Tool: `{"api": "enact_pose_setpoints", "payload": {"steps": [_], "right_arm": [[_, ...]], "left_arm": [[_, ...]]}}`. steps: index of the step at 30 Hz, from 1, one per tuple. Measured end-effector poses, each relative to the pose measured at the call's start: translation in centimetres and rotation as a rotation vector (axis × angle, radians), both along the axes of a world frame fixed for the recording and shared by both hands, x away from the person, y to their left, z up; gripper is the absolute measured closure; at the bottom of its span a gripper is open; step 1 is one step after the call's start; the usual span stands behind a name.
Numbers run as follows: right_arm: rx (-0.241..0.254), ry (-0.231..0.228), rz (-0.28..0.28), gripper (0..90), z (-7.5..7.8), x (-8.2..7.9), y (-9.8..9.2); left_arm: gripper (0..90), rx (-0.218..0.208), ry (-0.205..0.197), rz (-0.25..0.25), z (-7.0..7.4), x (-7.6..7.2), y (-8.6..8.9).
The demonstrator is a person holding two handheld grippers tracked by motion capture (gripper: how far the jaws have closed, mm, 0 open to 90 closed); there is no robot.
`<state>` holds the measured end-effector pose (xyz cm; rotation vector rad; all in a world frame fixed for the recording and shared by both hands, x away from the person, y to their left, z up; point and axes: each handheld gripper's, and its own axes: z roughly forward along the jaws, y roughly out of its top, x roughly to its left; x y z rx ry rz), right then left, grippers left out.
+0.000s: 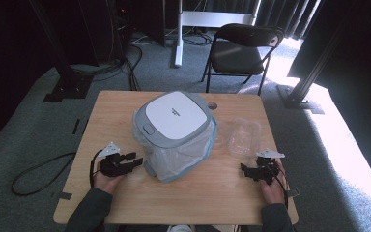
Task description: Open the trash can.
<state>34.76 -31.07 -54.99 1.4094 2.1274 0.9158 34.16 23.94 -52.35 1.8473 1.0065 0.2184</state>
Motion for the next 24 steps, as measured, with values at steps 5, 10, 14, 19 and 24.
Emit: {"api": "enact_pose_setpoints", "payload": {"steps": [5,10,14,19,24], "right_arm": [[0.001,0.001,-0.009,12.2,0.0,-0.1,0.1],[0.001,0.001,-0.009,12.2,0.0,-0.1,0.1],[0.001,0.001,-0.01,12.2,0.0,-0.1,0.1],[0.001,0.001,-0.01,12.2,0.0,-0.1,0.1],[0.001,0.001,-0.01,12.1,0.0,-0.1,0.1]], "left_arm": [[53.0,-0.013,-0.003,-0.001,0.2,-0.1,0.3],[53.0,-0.047,0.001,0.006,0.4,-0.3,0.7],[53.0,-0.058,-0.002,0.008,0.8,-0.3,1.0],[53.0,-0.055,-0.011,0.013,1.2,-0.5,1.1],[53.8,-0.058,-0.031,0.017,2.0,-0.6,1.4]]}}
